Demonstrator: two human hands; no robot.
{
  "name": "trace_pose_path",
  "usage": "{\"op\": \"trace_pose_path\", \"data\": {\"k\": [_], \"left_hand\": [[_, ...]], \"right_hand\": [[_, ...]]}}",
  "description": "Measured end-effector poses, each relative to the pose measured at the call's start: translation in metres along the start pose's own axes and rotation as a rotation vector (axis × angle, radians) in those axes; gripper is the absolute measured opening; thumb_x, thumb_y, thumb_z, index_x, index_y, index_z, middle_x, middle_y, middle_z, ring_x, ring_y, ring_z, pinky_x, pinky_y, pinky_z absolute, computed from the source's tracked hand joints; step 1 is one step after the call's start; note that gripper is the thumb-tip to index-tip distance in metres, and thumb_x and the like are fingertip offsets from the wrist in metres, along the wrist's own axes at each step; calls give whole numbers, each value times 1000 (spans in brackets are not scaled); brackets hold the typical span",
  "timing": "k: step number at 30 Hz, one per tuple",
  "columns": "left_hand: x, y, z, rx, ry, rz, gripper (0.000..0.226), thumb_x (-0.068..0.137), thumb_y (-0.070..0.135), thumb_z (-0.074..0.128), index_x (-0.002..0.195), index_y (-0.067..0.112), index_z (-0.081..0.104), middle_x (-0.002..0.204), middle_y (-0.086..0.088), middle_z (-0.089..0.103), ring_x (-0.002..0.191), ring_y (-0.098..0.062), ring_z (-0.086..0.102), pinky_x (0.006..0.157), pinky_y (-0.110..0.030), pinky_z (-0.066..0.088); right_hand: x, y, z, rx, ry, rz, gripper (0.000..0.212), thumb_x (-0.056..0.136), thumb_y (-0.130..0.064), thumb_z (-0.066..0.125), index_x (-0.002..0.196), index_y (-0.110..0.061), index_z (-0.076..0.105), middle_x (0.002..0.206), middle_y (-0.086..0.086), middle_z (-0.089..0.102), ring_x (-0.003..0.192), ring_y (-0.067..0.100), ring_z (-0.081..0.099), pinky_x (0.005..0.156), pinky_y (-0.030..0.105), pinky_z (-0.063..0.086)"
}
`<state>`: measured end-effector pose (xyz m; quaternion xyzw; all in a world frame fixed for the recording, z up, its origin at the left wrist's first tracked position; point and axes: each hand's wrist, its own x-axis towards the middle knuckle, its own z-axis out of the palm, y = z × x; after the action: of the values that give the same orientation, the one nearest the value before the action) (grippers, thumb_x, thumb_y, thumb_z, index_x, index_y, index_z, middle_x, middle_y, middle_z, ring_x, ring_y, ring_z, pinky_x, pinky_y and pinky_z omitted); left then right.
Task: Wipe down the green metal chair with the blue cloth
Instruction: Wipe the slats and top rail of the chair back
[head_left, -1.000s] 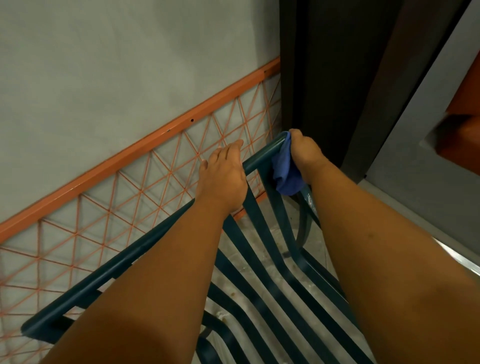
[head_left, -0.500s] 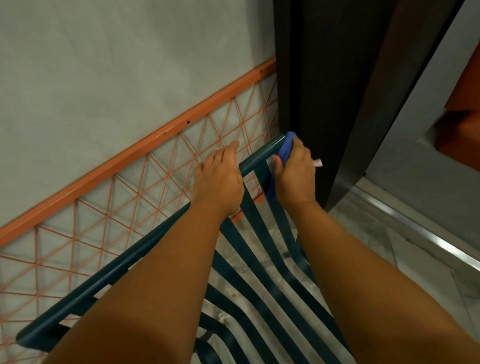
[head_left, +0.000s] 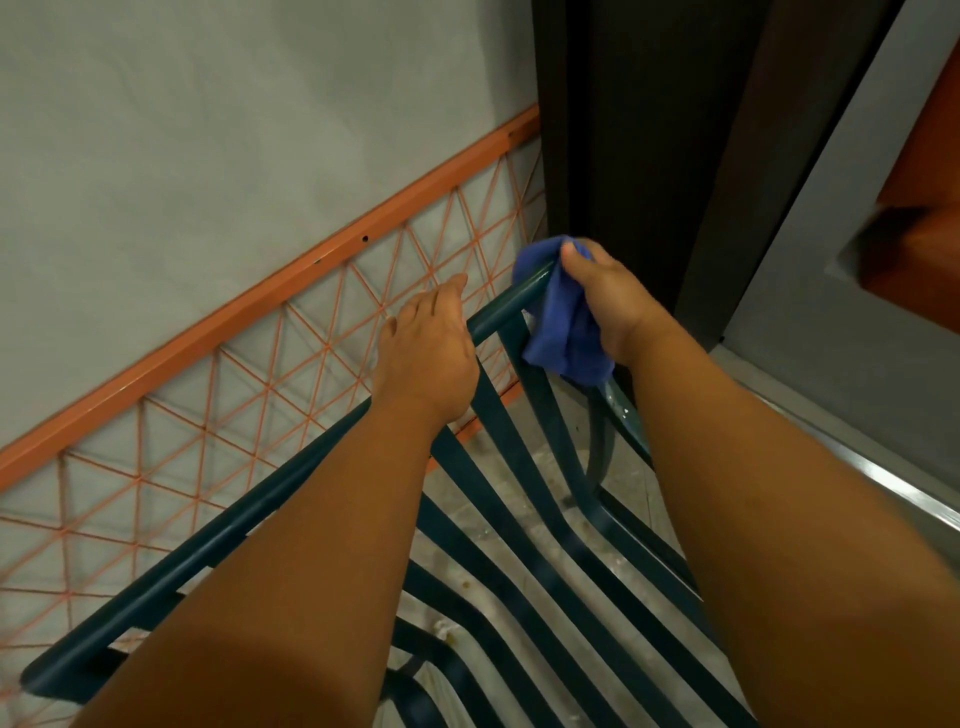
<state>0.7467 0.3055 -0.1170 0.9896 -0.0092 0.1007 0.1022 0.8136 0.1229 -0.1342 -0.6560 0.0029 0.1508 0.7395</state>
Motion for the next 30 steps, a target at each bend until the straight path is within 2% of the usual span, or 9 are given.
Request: {"op": "trace_pose_path", "data": {"k": [3, 8, 11, 15, 18, 21, 25, 28, 30], "left_hand": [[1, -1, 0, 1, 2, -6, 50, 96, 14, 37, 145, 18, 28, 140, -9, 45, 130, -25, 40, 107, -44, 32], [2, -3, 1, 0, -23, -5, 50, 96, 15, 36, 145, 19, 27, 142, -8, 44, 132, -25, 38, 109, -45, 31], [2, -3, 2, 6, -22, -4, 51, 96, 15, 36, 146, 19, 26, 143, -9, 43, 132, -26, 38, 109, -46, 30], [2, -3, 2, 11, -16, -1, 51, 96, 14, 36, 145, 19, 27, 142, -9, 44, 131, -26, 38, 108, -47, 31], [2, -2, 2, 11, -13, 4, 49, 97, 15, 36, 145, 19, 28, 141, -9, 45, 131, -26, 38, 109, -47, 31], [2, -2, 2, 14, -1, 11, 45, 97, 16, 34, 142, 20, 32, 140, -8, 47, 131, -26, 39, 107, -45, 32], [2, -4, 3, 11, -4, 17, 38, 97, 17, 32, 134, 22, 40, 135, -8, 50, 127, -27, 43, 105, -47, 35], [2, -3, 3, 5, -22, 18, 30, 97, 18, 31, 123, 24, 46, 130, -8, 54, 123, -29, 47, 102, -50, 37], [1, -4, 3, 0, -21, 10, 26, 97, 19, 31, 116, 23, 48, 125, -7, 56, 116, -28, 51, 100, -49, 39]], "right_hand": [[10, -14, 9, 70, -3, 111, 44, 97, -51, 41, 81, -19, 66, 73, -3, 72, 74, 8, 68, 66, 22, 50], [23, -14, 11, 18, 1, 276, 36, 95, -46, 45, 74, -20, 59, 74, 2, 60, 77, 16, 58, 67, 29, 46], [22, 2, 16, -29, 182, 262, 44, 95, -53, 39, 91, -16, 63, 89, 4, 63, 89, 20, 61, 78, 32, 46], [4, 48, 24, -367, 437, -37, 50, 99, -56, 16, 103, -23, 54, 92, 0, 59, 95, 20, 58, 92, 46, 44], [-1, 64, 27, -410, 464, -208, 40, 100, -47, 31, 126, -21, 47, 111, -2, 55, 108, 18, 54, 100, 49, 42], [-14, 77, 34, -483, 426, -348, 59, 98, -29, 49, 150, -19, 23, 148, 7, 36, 135, 22, 36, 113, 40, 30], [-34, 109, 25, -678, 450, -253, 72, 96, -11, 52, 153, -20, 9, 160, 9, 14, 146, 30, 17, 117, 51, 23], [-30, 97, 23, -653, 435, -48, 79, 93, -3, 54, 153, -21, 6, 161, 9, 7, 148, 29, 8, 119, 46, 18], [-29, 87, 33, -636, 435, -31, 87, 90, 4, 54, 153, -21, 0, 162, 7, -2, 148, 27, -1, 117, 42, 14]]}}
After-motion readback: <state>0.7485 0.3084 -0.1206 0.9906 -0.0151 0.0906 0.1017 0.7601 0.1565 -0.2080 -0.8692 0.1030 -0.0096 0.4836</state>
